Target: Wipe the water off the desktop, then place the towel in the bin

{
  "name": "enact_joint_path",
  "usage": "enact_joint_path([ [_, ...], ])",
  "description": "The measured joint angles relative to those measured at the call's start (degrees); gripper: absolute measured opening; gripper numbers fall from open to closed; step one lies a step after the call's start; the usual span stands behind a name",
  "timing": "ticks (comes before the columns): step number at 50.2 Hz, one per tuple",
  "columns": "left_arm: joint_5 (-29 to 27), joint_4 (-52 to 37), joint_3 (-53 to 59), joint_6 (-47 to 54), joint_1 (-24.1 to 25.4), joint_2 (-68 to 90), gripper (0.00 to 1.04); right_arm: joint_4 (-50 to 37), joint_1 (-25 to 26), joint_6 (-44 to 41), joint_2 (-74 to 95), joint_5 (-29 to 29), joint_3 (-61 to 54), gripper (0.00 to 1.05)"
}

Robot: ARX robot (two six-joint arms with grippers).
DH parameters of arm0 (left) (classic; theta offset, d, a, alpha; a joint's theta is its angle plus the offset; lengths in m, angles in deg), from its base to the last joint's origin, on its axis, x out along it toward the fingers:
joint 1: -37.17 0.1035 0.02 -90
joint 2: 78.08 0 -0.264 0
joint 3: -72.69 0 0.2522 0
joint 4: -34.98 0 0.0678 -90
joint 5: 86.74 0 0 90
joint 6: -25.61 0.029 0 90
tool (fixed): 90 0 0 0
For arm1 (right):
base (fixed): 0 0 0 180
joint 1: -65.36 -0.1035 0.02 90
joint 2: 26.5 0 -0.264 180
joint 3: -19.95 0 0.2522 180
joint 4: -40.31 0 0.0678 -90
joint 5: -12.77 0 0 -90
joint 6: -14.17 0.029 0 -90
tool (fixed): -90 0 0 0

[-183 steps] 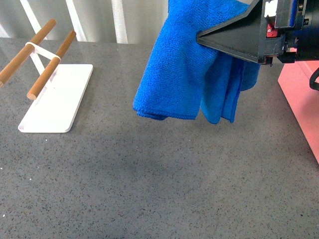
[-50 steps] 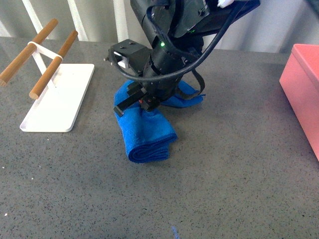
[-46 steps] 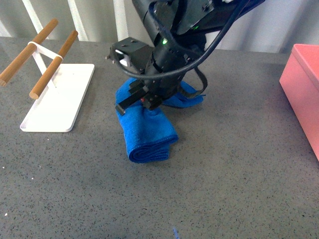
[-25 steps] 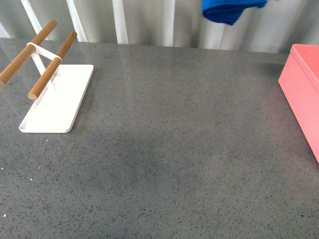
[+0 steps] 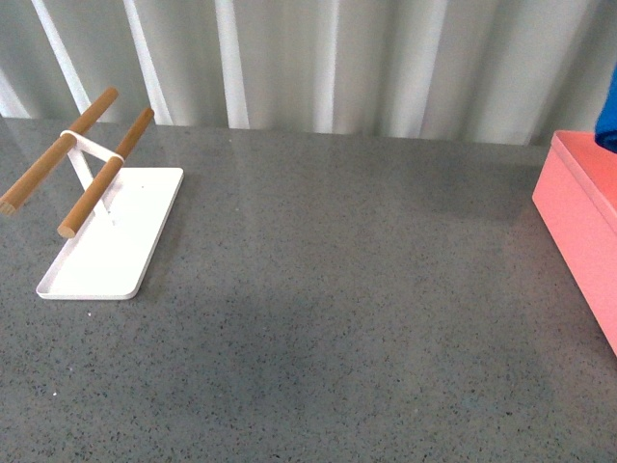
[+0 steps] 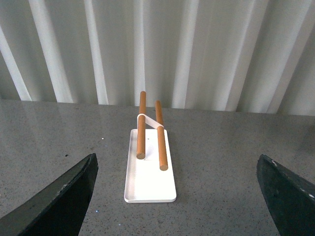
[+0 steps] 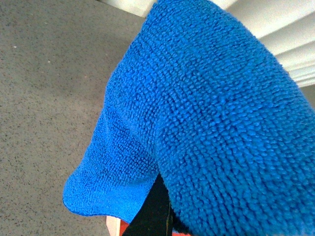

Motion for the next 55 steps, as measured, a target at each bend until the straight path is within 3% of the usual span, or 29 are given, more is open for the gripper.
enact_joint_path([
  [23,0.00,0.00,0.00,0.02,0.00,0.00,0.98,-4.15,15.47,1.49,-3.13,-10.75,-5.62,0.04],
  [55,0.00,0.00,0.00,0.02,0.00,0.00,0.98,-10.43,22.14,1.07,-3.13,-15.06,-15.43,0.04],
])
